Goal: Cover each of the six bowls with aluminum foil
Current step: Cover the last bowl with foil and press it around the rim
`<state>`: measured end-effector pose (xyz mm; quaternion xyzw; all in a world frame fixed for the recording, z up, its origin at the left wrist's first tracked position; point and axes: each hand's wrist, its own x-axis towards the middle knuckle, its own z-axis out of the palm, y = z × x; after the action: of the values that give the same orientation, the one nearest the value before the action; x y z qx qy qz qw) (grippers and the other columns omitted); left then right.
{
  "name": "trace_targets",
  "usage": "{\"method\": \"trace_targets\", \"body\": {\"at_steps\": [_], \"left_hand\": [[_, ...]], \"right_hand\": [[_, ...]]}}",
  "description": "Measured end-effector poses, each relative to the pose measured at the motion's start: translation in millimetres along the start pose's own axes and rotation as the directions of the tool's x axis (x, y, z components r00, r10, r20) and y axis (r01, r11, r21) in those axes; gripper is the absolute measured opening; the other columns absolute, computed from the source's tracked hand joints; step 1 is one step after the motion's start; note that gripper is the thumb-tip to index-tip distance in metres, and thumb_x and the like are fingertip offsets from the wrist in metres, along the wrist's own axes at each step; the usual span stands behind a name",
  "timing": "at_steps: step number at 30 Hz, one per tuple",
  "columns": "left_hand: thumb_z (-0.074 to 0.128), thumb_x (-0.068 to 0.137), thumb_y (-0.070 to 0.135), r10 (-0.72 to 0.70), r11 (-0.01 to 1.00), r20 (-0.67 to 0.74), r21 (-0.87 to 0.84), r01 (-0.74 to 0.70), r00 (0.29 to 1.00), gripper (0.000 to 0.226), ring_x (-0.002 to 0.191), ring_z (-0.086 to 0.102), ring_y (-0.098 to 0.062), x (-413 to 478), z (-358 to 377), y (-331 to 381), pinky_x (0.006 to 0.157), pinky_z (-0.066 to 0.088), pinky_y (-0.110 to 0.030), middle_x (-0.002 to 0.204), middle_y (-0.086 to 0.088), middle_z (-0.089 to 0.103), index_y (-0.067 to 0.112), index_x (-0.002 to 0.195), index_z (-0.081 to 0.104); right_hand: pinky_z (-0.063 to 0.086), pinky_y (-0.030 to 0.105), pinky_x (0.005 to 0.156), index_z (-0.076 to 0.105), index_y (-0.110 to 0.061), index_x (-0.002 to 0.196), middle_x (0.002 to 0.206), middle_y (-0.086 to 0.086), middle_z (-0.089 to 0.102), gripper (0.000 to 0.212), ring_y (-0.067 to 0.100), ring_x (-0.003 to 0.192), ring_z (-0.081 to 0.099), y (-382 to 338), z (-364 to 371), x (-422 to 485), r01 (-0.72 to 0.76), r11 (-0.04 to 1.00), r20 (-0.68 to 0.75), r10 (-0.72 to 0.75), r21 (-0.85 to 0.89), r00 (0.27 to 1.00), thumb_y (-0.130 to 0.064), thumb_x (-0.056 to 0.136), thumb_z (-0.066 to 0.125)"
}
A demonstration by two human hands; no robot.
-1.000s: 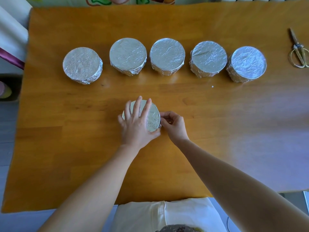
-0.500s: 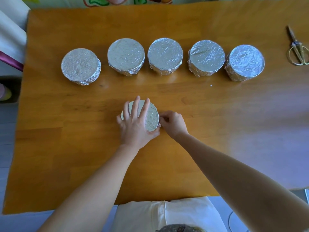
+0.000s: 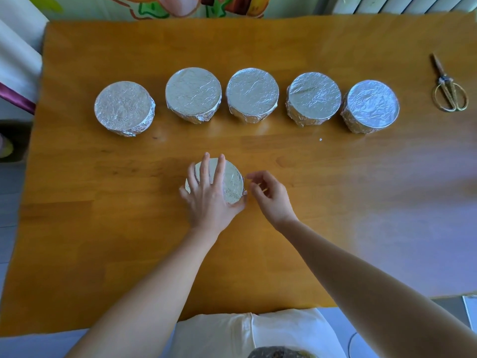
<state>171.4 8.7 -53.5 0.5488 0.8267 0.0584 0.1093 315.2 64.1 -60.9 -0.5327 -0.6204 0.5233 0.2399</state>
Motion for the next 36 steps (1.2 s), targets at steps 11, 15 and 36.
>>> {"method": "trace_targets", "body": {"at_steps": [11,15,36], "left_hand": [[0.068,0.057,0.083,-0.21,0.96,0.01,-0.185,0.209,0.978,0.13,0.142,0.022,-0.037,-15,-8,2,0.097,0.036,-0.056,0.16,-0.014,0.019,0.024,0.159,0.012],[0.074,0.061,0.074,-0.157,0.965,-0.039,-0.219,0.144,0.987,0.123,0.134,0.028,-0.043,-15,0,-9,0.103,0.035,-0.054,0.155,-0.019,0.026,0.015,0.156,0.024],[0.074,0.065,0.068,-0.126,0.989,-0.065,-0.08,0.121,0.99,0.118,0.133,0.031,-0.045,-19,9,-7,0.101,0.039,-0.055,0.155,-0.024,0.025,0.011,0.155,0.026]], "right_hand": [[0.056,0.045,0.085,0.066,-0.019,0.113,0.105,-0.001,0.071,0.026,0.027,0.092,0.067,-7,2,25,-0.176,0.982,0.177,0.162,0.065,0.971,-0.016,0.091,0.054],[0.056,0.038,0.086,0.065,-0.012,0.104,0.104,0.008,0.072,0.031,0.019,0.086,0.068,-5,1,19,-0.19,0.973,0.169,0.167,0.13,0.971,0.006,0.084,0.049],[0.043,0.009,0.064,0.078,-0.006,0.095,0.087,-0.002,0.074,0.015,-0.004,0.072,0.061,9,-4,16,0.171,0.974,0.104,-0.157,-0.147,0.982,-0.002,0.083,0.07]]}}
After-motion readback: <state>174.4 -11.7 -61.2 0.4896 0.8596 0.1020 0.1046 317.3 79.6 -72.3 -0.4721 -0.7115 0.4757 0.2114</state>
